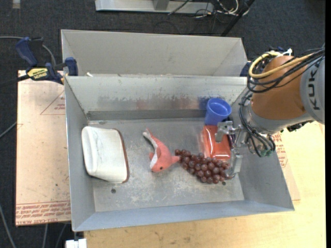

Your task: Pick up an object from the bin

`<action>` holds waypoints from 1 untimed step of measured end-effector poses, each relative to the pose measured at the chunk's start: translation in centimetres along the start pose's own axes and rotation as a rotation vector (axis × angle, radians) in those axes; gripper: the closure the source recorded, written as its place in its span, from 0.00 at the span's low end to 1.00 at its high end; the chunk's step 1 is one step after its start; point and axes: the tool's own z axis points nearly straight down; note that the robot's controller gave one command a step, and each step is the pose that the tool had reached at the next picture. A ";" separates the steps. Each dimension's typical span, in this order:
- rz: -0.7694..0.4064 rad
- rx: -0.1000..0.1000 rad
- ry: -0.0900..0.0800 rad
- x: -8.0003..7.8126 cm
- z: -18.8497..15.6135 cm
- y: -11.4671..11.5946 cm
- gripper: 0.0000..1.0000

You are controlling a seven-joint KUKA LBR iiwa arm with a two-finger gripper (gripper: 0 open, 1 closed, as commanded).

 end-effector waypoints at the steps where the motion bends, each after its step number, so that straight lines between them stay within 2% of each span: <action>1: -0.002 0.001 -0.006 -0.1 -0.4 0.0 0.00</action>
Offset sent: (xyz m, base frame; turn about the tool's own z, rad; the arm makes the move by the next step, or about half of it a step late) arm -0.0487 0.0128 -0.0725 -0.0917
